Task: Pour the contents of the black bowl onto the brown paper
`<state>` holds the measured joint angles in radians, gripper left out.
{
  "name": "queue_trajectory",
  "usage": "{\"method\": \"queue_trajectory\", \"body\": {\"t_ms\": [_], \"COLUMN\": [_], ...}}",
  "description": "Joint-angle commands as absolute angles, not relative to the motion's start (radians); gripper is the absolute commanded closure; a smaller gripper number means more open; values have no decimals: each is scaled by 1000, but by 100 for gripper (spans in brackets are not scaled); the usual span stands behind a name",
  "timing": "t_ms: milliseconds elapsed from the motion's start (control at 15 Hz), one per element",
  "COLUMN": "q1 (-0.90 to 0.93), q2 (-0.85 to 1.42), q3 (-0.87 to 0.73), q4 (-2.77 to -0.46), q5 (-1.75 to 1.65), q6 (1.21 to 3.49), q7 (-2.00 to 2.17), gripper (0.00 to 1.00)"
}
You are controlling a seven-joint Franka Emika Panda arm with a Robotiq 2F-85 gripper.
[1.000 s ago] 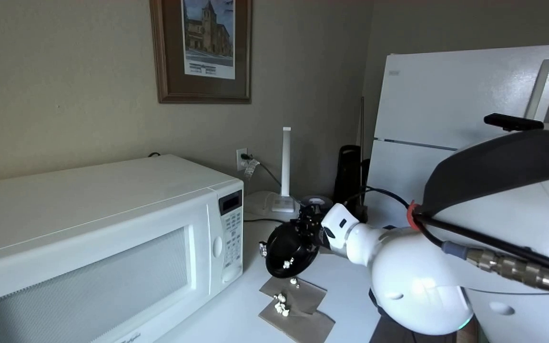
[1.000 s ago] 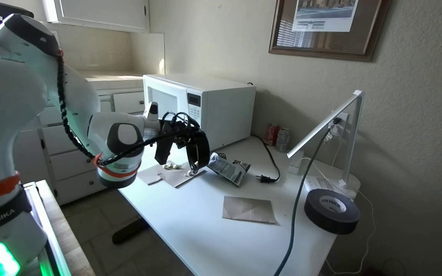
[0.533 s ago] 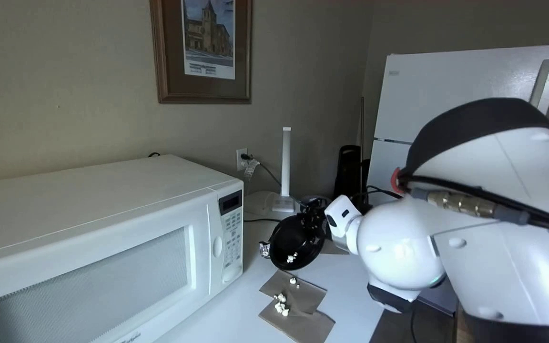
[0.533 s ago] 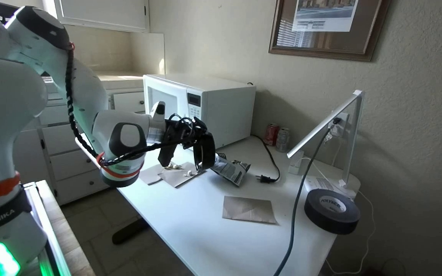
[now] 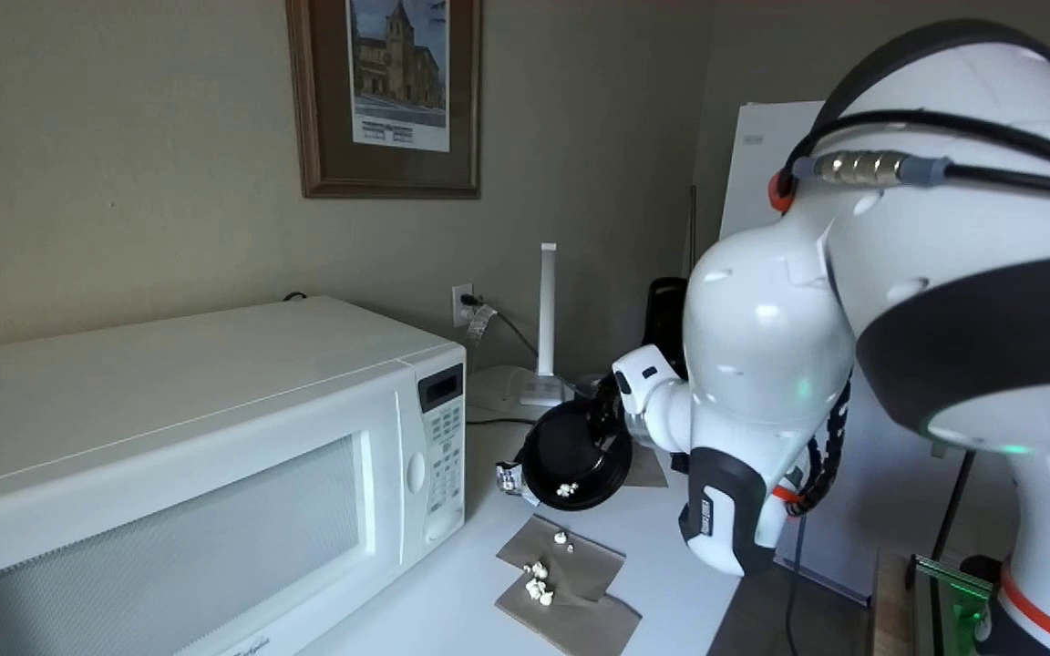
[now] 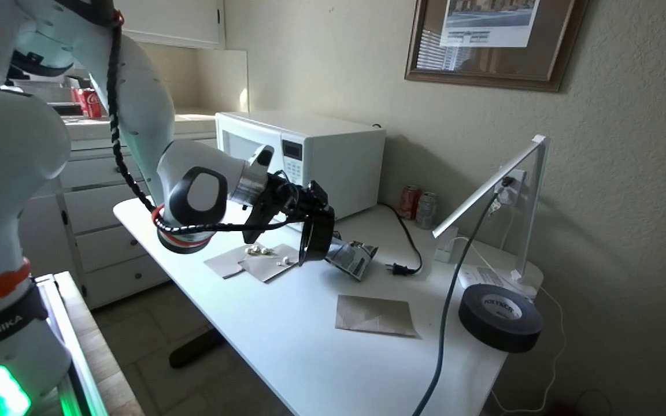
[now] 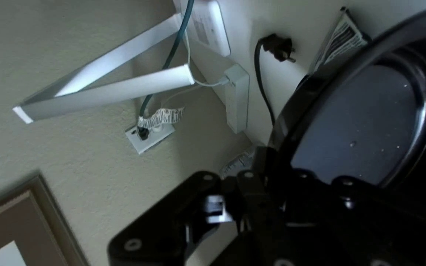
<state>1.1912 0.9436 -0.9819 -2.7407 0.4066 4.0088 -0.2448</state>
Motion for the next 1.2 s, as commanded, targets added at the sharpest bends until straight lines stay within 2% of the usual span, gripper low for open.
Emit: {"method": "queue_trajectory", "body": {"t_ms": [0, 667, 1133], "q1": [1194, 1313, 1286], "q2": [746, 547, 335], "q3": [-1014, -1259, -1375], "q4": [-2757, -2739, -2706], "q5": [403, 336, 143], "q6": [3834, 3362, 3154], "q7": [-336, -321, -270], "gripper": [98, 98, 98]}}
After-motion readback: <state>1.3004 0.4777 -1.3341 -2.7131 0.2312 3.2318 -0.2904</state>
